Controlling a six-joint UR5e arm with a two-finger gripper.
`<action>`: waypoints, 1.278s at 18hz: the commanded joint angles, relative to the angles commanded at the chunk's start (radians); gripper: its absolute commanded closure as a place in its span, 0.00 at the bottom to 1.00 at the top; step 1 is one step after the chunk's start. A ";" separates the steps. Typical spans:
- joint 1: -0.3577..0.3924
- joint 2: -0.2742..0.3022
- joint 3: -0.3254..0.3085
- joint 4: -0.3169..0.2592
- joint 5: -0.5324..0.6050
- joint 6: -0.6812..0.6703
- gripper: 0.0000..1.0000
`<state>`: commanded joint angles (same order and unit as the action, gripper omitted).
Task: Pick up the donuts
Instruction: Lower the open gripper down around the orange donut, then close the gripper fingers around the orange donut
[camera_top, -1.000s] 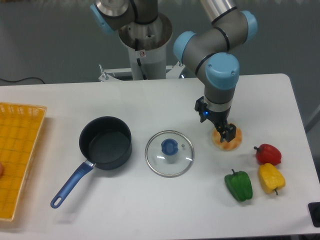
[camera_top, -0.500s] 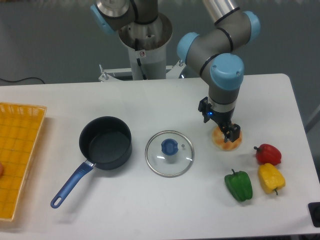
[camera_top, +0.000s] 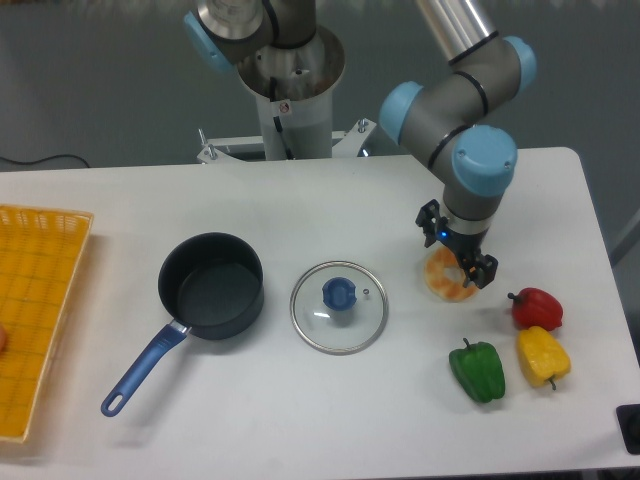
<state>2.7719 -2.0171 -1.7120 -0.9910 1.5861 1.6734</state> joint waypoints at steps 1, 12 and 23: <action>0.002 -0.012 0.006 0.005 0.002 0.009 0.00; 0.003 -0.097 0.095 0.018 0.003 0.219 0.00; -0.002 -0.114 0.051 0.021 0.003 0.221 0.08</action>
<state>2.7704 -2.1307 -1.6613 -0.9695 1.5892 1.8945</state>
